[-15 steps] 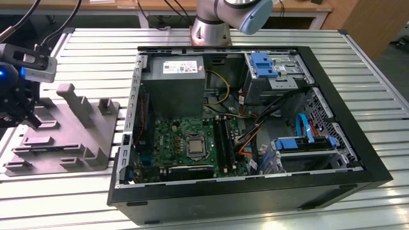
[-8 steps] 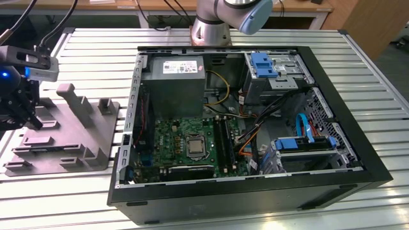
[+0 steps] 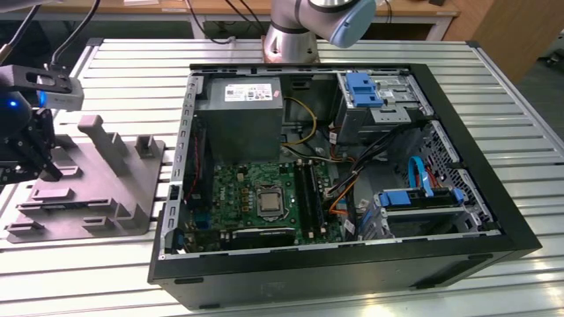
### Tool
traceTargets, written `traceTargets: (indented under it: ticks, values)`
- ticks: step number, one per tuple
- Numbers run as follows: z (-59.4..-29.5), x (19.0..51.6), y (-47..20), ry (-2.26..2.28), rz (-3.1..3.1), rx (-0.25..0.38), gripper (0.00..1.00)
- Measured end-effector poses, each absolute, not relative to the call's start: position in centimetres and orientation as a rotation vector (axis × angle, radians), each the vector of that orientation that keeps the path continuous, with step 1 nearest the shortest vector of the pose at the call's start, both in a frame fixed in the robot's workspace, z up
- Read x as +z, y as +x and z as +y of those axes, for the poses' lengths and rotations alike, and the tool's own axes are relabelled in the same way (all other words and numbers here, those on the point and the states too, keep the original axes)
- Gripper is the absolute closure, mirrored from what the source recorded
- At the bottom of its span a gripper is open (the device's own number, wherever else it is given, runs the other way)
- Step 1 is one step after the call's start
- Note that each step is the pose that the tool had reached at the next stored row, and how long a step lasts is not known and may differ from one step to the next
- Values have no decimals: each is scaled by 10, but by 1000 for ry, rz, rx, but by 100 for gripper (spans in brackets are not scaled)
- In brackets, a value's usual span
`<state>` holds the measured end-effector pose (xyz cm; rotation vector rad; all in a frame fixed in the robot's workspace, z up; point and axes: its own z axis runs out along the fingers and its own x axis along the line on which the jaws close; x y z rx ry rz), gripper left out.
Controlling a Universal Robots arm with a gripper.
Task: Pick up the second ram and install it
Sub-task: 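Pick up the second ram and move it above second insertion slot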
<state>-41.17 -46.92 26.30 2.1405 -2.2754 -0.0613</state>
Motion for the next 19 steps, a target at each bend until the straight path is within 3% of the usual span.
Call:
traceTargets:
  ticks: [19]
  values:
    - [-475, 247, -424, 2171, -2258, -48, 89]
